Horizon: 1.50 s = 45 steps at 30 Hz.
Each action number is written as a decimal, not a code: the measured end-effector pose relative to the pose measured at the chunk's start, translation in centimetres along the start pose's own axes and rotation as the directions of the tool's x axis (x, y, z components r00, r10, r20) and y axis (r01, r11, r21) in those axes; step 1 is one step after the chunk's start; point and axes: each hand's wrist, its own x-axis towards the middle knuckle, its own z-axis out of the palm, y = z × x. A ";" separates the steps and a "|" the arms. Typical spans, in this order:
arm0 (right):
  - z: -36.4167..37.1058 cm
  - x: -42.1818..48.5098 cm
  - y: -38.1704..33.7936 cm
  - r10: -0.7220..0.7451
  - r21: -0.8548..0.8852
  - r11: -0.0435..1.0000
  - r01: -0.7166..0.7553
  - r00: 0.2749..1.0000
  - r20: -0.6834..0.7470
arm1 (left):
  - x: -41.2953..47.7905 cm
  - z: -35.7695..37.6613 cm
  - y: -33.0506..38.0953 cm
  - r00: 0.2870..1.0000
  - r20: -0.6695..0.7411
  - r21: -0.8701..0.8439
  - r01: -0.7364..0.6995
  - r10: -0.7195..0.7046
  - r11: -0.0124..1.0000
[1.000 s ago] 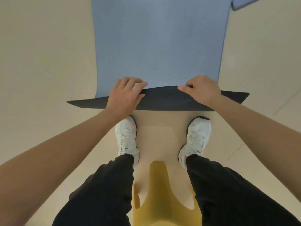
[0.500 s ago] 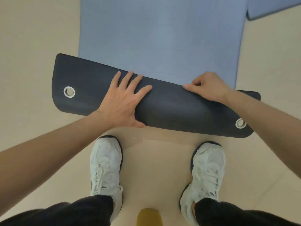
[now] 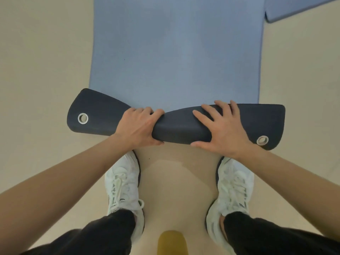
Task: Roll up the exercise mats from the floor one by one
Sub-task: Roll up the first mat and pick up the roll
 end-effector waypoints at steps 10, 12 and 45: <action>1.7 1.5 0.3 0.112 0.036 0.992 -0.121 0.975 0.190 | 3.4 -0.3 -1.9 0.976 0.215 -0.153 0.006 0.028 0.988; 1.2 2.3 0.7 0.126 0.033 0.990 -0.135 0.972 0.198 | 4.0 -0.4 -2.4 0.978 0.204 -0.139 -0.016 0.045 0.990; -1.0 6.7 2.7 -0.021 0.023 1.000 0.017 0.983 0.184 | 11.6 -1.7 -7.5 0.979 0.159 -0.439 -0.045 0.127 0.897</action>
